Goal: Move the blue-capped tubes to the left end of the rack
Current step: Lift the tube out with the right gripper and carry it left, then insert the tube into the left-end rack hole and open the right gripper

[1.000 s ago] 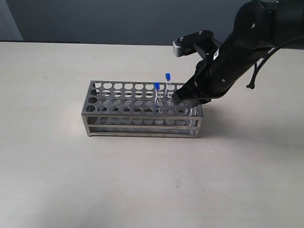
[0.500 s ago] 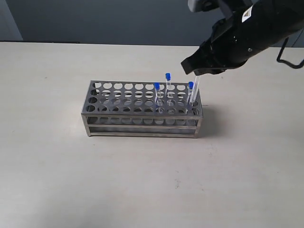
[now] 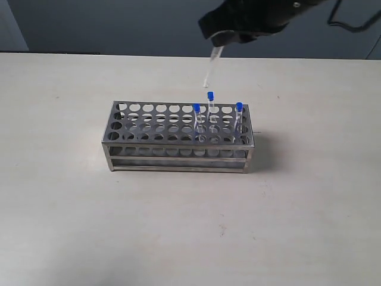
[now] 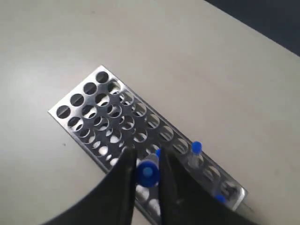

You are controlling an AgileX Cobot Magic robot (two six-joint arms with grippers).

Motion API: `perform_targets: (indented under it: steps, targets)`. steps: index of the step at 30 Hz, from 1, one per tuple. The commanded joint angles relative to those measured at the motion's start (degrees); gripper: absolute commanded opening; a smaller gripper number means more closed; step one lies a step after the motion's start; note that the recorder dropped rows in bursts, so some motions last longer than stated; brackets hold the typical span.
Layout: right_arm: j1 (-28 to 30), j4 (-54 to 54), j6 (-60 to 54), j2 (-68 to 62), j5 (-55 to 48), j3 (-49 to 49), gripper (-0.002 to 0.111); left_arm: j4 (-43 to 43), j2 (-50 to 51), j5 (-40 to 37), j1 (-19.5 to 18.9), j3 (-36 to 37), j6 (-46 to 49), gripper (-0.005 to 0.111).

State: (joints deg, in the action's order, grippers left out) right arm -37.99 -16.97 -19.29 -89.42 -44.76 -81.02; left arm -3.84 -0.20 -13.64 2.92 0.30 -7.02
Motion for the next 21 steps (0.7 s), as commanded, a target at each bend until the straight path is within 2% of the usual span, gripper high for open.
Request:
perform_targets:
  steps: [1,8,14,17,21]
  targets:
    - [-4.14,-0.59,-4.32,-7.98,0.64,-7.24,-0.001,-0.06,0.20,0.40,0.62,-0.30,-0.04,0.001]
    - [-7.51,-0.35,-6.79,-23.25,-3.21,-24.22,-0.001,-0.06,0.20,0.40,0.62,-0.30,-0.04,0.001]
    - [-7.80,-0.10,-6.79,-35.18,-13.26,-41.74,-0.001,-0.06,0.20,0.40,0.62,-0.30,-0.04,0.001]
    - [-7.80,-0.10,-6.79,-39.19,-15.31,-47.04,-0.001,-0.06,0.20,0.40,0.62,-0.30,-0.04,0.001]
    - [-7.80,-1.13,-6.67,-41.69,-14.41,-48.69,-0.001,-0.06,0.20,0.40,0.62,-0.30,-0.04,0.001]
